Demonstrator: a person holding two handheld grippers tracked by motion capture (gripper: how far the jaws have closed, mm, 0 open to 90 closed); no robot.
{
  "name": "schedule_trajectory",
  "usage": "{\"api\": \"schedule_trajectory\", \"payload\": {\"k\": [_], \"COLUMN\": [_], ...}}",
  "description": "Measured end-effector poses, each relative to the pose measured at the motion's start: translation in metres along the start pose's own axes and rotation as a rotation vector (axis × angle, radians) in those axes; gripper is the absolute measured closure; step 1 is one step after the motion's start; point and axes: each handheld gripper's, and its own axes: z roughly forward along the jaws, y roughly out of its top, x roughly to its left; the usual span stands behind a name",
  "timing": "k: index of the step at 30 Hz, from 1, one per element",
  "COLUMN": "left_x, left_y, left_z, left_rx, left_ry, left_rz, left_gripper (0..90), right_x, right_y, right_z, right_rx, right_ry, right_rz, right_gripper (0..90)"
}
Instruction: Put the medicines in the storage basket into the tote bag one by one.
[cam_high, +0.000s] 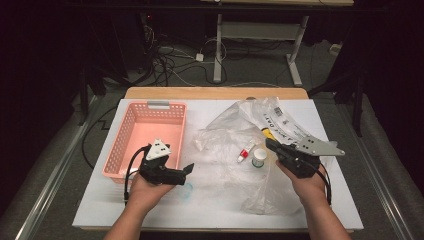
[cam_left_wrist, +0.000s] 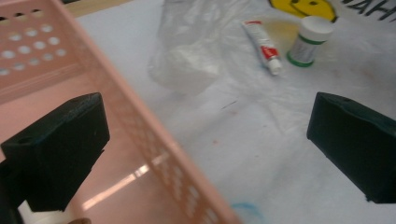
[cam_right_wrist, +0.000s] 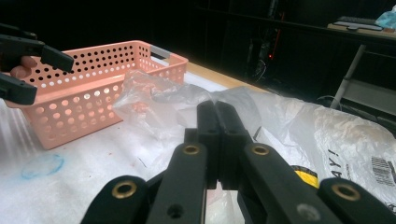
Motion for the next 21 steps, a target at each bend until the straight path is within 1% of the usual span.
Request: {"api": "schedule_trajectory", "payload": {"k": [4,7,8,9,13,15,18,21], "left_x": [0.016,0.025,0.027,0.029,0.037,0.040,0.043,0.044], "left_y": [-0.005,-0.008,-0.009,-0.009,-0.012,-0.014,-0.015,-0.016], "left_z": [-0.006,-0.011,-0.013,-0.014,-0.019,-0.020,-0.022,-0.022], "left_rx": [0.007,0.008,0.009,0.014,0.022,0.025,0.030,0.032], "left_ry": [0.029,0.049,0.056,0.067,0.088,0.107,0.112,0.115], "left_rz": [-0.030,-0.055,-0.058,-0.059,-0.071,-0.077,-0.083,-0.084], "left_gripper": [0.0,0.0,0.0,0.0,0.0,0.0,0.0,0.0], "right_x": [0.000,0.000,0.000,0.000,0.000,0.000,0.000,-0.001], "right_y": [0.000,0.000,0.000,0.000,0.000,0.000,0.000,0.000], "right_z": [0.000,0.000,0.000,0.000,0.000,0.000,0.000,0.000], "right_rx": [0.000,0.001,0.000,0.000,0.000,0.000,0.000,-0.001], "right_ry": [0.001,0.002,0.002,0.002,0.002,0.003,0.002,0.002], "right_rz": [0.000,0.001,0.002,0.000,0.000,0.000,0.002,0.000], "right_gripper": [90.0,90.0,90.0,90.0,90.0,90.0,90.0,90.0]}}
